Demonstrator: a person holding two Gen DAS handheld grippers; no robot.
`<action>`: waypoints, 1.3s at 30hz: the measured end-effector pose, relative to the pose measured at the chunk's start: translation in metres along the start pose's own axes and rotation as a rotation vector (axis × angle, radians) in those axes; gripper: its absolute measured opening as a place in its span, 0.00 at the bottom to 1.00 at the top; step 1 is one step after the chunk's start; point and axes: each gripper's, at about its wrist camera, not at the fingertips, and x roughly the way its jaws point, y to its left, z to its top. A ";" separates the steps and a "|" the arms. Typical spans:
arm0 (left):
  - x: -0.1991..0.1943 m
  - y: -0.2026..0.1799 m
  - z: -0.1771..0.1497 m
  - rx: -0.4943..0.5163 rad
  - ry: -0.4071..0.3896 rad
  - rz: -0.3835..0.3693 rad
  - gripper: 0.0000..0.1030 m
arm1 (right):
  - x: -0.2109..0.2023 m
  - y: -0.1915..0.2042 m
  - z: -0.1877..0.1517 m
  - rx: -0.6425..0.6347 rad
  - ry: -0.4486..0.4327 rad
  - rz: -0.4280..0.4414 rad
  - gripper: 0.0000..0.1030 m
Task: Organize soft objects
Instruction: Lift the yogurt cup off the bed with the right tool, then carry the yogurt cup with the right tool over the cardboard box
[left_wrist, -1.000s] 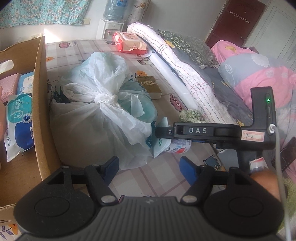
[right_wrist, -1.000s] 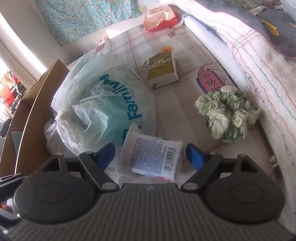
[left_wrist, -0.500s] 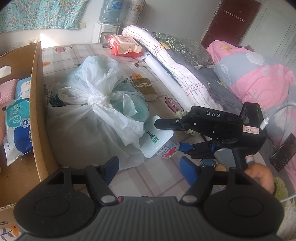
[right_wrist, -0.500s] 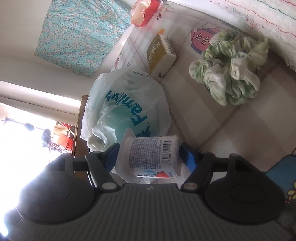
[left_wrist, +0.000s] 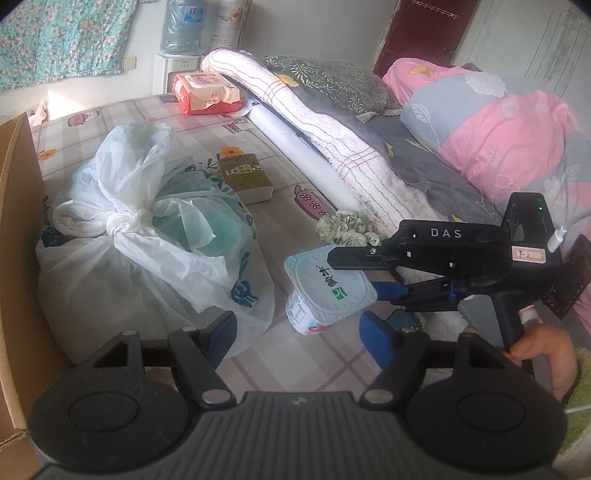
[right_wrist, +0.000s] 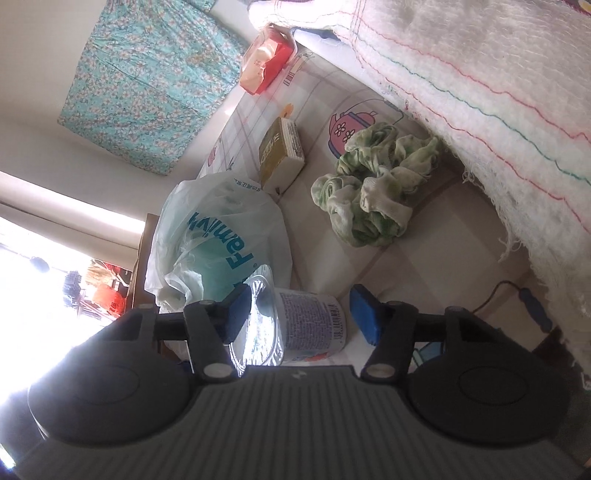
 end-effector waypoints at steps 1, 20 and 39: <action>0.004 -0.004 0.001 0.015 0.004 0.001 0.73 | -0.001 -0.001 0.001 0.001 -0.001 0.012 0.52; 0.069 -0.039 0.004 0.224 0.028 0.084 0.58 | 0.007 -0.002 0.007 0.024 0.062 0.108 0.29; 0.016 -0.043 0.009 0.228 -0.104 0.093 0.54 | -0.022 0.056 0.002 -0.108 0.022 0.146 0.25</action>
